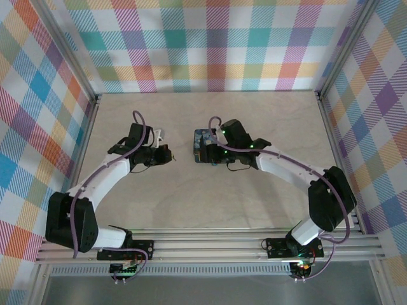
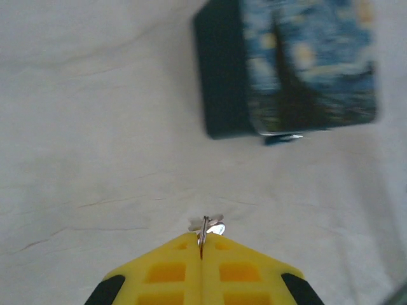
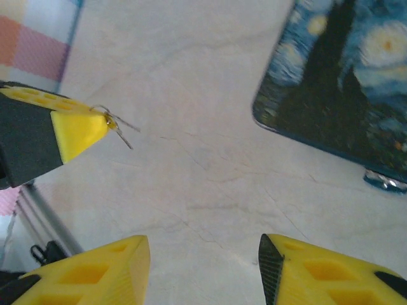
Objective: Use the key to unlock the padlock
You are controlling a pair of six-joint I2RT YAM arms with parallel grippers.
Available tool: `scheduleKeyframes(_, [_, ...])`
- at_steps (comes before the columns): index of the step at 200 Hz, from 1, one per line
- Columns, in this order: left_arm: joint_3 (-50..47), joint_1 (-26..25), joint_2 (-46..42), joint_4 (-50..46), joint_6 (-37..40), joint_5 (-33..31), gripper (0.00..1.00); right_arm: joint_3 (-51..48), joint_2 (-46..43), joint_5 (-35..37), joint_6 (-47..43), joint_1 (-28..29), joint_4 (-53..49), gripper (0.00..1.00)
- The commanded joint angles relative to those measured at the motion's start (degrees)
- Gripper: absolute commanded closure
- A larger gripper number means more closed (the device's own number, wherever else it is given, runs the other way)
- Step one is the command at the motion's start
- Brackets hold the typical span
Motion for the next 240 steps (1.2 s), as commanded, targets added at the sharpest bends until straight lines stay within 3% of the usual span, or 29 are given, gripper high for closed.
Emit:
scheduleKeyframes(1, [3.5, -0.4, -1.2, -2.7, 6.4, 11.8, 1.0, 1.5, -2.5, -12.1, -8.9, -0.7, 4.2, 0.47])
scheduleKeyframes(33, [9.2, -0.6, -1.5, -9.3, 13.2, 18.0, 1.0, 2.4, -5.2, -13.6, -20.7, -1.0, 0.8, 0.38])
scheduleKeyframes(60, [12.9, -0.7, -0.3, -13.7, 15.9, 23.2, 1.0, 1.3, -6.3, -18.7, -26.8, -1.5, 2.9, 0.34])
scheduleKeyframes(92, [14.7, -0.7, 0.8, -17.1, 17.0, 24.3, 1.0, -3.6, -7.7, -21.9, -29.6, -1.4, 12.4, 0.33])
scheduleKeyframes(240, [15.9, -1.0, 1.5, -21.9, 17.0, 28.1, 1.0, 6.1, 5.6, -32.6, -42.8, 1.1, 14.3, 0.26])
